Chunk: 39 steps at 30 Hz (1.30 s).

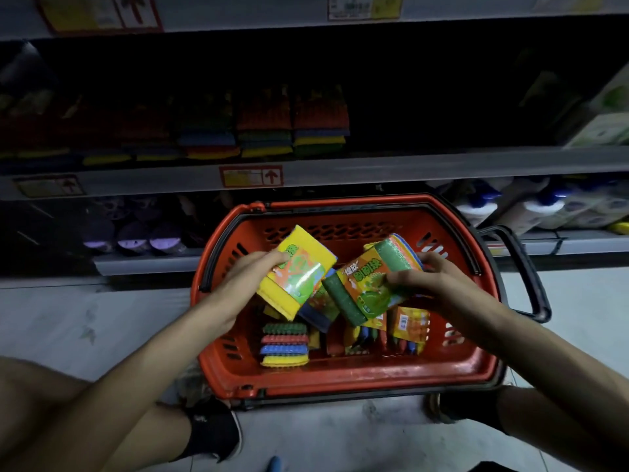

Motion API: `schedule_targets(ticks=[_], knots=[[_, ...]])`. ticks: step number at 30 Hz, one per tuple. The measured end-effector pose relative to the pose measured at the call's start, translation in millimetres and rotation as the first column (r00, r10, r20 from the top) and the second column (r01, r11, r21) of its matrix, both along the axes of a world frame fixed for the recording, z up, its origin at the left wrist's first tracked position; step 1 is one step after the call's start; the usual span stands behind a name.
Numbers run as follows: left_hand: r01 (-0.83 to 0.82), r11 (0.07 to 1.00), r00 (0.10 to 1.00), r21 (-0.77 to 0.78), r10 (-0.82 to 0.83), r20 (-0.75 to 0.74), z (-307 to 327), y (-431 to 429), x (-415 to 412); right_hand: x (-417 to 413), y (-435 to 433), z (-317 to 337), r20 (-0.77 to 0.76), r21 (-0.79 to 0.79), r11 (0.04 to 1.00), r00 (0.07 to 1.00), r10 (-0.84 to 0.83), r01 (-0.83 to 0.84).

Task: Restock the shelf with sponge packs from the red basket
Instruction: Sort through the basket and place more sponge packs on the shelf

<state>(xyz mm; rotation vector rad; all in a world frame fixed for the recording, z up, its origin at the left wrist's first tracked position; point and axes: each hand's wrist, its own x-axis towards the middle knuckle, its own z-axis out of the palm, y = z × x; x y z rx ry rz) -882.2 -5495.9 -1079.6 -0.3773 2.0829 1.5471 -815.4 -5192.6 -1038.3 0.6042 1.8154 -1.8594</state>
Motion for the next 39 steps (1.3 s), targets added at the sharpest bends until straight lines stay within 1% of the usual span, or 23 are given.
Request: schedule_targets(ticks=[2,3,5,7,9,10,11,12,13,14,15,16,20,23,28,29,32,35,37,39], knots=[[-0.005,0.999,1.0,0.031,0.004,0.028,5.7,5.7,1.4,2.3,2.6,7.4,-0.031,-0.004,1.0,0.999,-0.013,0.013],[-0.007,0.999,0.999,0.044,0.006,0.038,8.9,8.4,1.7,3.8,4.3,10.3,-0.078,0.052,0.999,0.997,0.0,0.004],[-0.016,0.998,0.999,0.055,0.013,0.05,13.2,13.9,1.7,7.2,7.0,16.1,-0.221,0.278,0.96,0.971,0.09,-0.026],[-0.023,0.997,0.998,0.076,0.019,0.059,17.4,19.3,2.4,12.1,8.7,20.3,-0.335,0.487,0.872,0.91,0.243,-0.054],[-0.038,0.991,0.996,0.127,0.028,0.08,21.5,25.2,3.7,15.8,10.0,23.2,-0.371,0.622,0.782,0.863,0.342,-0.042],[-0.05,0.986,0.995,0.158,0.036,0.091,23.6,28.5,4.3,18.2,10.8,25.8,-0.379,0.638,0.77,0.861,0.338,-0.022],[-0.066,0.98,0.993,0.19,0.047,0.104,26.2,32.1,5.0,19.6,11.8,27.6,-0.382,0.589,0.808,0.881,0.28,-0.001],[-0.084,0.971,0.991,0.225,0.059,0.117,28.1,36.0,5.3,20.6,13.0,29.5,-0.373,0.469,0.883,0.913,0.165,0.032],[-0.102,0.96,0.99,0.259,0.071,0.125,30.6,40.1,5.6,20.9,15.1,29.9,-0.335,0.313,0.947,0.942,0.032,0.079],[-0.124,0.947,0.987,0.296,0.088,0.132,32.9,44.4,5.5,20.9,18.1,30.2,-0.274,0.166,0.975,0.957,-0.096,0.146],[-0.149,0.931,0.985,0.334,0.109,0.136,35.3,48.6,5.2,20.2,21.9,31.5,-0.218,0.072,0.975,0.957,-0.189,0.209],[-0.171,0.911,0.982,0.375,0.128,0.137,37.5,52.4,4.8,19.4,25.1,34.3,-0.178,0.024,0.967,0.953,-0.245,0.253],[-0.201,0.835,0.979,0.513,0.162,0.12,46.4,65.1,6.4,21.0,36.0,47.9,-0.111,-0.126,0.948,0.946,-0.305,0.291],[-0.206,0.816,0.978,0.541,0.186,0.091,56.2,72.7,9.2,25.4,44.2,53.4,-0.068,-0.267,0.893,0.917,-0.392,0.362],[-0.195,0.776,0.979,0.599,0.188,0.076,76.6,92.6,8.1,27.2,51.1,77.5,-0.057,-0.416,0.793,0.857,-0.512,0.446],[-0.187,0.773,0.98,0.607,0.189,0.061,79.4,97.0,7.6,26.7,52.1,81.2,-0.078,-0.422,0.789,0.85,-0.521,0.445],[-0.179,0.767,0.979,0.617,0.203,0.032,86.4,109.3,6.4,27.1,52.0,89.5,-0.155,-0.353,0.825,0.841,-0.518,0.442],[-0.162,0.762,0.976,0.627,0.217,-0.012,90.8,120.1,3.6,26.1,47.9,97.1,-0.198,-0.312,0.863,0.862,-0.467,0.397],[-0.144,0.746,0.971,0.651,0.234,-0.054,92.8,126.4,1.8,24.3,47.3,99.5,-0.207,-0.32,0.86,0.856,-0.473,0.397],[-0.134,0.728,0.964,0.673,0.254,-0.082,93.3,132.2,-0.2,22.3,47.5,100.6,-0.202,-0.357,0.829,0.831,-0.519,0.431]])
